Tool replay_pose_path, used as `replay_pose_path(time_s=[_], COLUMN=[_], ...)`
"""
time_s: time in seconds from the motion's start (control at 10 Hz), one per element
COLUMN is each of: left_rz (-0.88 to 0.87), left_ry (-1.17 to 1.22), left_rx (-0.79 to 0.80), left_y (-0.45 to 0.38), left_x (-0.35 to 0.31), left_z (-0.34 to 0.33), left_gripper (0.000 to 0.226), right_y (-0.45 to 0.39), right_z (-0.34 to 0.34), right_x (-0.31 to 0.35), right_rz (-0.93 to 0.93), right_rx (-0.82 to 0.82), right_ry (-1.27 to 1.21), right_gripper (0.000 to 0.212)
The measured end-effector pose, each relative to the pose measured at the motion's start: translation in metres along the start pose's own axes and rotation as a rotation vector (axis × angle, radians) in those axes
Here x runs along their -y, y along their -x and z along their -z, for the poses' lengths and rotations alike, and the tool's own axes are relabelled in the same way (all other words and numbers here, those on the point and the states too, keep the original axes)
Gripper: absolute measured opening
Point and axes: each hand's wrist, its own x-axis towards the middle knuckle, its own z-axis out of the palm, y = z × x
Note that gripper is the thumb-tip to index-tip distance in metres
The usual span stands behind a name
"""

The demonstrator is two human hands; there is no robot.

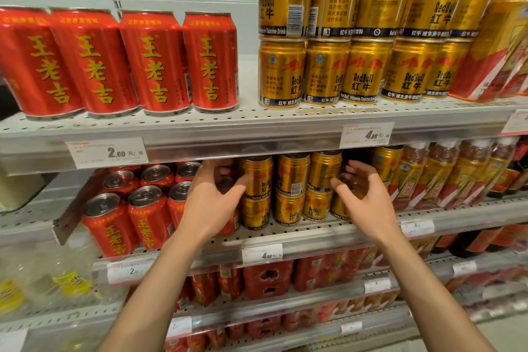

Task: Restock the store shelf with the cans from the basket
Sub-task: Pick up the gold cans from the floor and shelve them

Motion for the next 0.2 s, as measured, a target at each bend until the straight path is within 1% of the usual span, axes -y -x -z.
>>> replay_pose_path(time_s=[0.1,0.2], left_rz=[-0.048,-0.097], left_ry=[0.105,0.182], left_rx=[0.013,-0.043], left_y=[0.007,0.017], left_x=[0.004,0.003], left_z=[0.009,0.015], left_gripper=[0.039,0.030], right_y=[0.018,0.036], right_z=[0.002,0.002], right_x=[0.006,0.014], right_rz=[0.000,0.001], right_rx=[-0.061,-0.093], right_ry=[-0.050,-0.108], right_gripper=[0.049,0.039])
